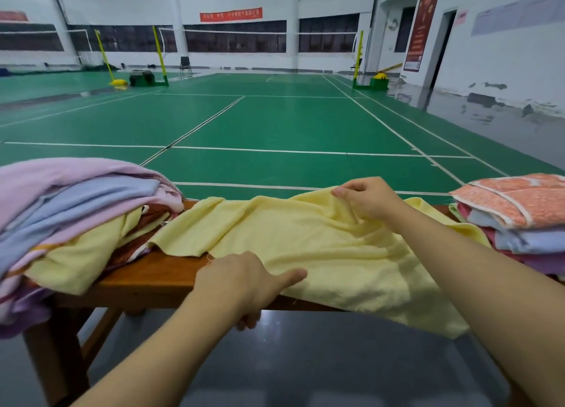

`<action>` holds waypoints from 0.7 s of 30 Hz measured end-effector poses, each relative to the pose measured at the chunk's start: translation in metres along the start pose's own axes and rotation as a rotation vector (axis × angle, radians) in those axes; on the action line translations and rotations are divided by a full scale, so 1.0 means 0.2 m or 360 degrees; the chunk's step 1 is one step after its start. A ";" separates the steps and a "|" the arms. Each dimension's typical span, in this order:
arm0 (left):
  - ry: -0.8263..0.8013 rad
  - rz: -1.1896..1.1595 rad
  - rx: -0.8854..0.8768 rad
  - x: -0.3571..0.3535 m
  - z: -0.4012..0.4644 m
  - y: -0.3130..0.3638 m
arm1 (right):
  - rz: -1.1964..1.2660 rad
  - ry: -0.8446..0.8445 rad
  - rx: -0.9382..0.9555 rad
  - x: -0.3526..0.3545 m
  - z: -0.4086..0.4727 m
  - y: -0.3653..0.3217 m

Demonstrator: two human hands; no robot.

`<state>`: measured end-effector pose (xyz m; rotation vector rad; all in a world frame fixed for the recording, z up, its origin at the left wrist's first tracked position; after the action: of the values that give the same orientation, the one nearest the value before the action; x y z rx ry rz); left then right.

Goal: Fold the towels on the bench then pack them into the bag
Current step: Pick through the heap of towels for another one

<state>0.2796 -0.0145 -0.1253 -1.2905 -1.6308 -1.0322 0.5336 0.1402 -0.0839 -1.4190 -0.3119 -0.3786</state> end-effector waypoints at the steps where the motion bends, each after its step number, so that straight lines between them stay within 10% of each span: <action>1: -0.0140 -0.0169 0.0000 -0.08 -0.02 0.01 | 0.0003 0.0004 0.0004 0.00 0.00 0.00; 8: -0.0111 -0.1999 0.0088 -0.37 -0.03 0.12 | 0.0010 -0.0041 0.0005 -0.07 -0.03 -0.02; 21: 0.0199 -0.2760 0.0196 -0.43 -0.10 0.08 | 0.0433 0.0066 0.0084 0.05 -0.05 -0.08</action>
<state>0.3117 -0.0593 -0.1953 0.6446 -2.5081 -1.7461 0.5350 0.1271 -0.0680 -1.3785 -0.0918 -0.1754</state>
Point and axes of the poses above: each hand's wrist, its own z-axis towards the middle knuckle, its own x-axis out of the back of the hand, y = z × x, the point moved 9 cm from there along z, towards the middle knuckle, and after that the axes turned 7 degrees about z, right-handed, at the moved point
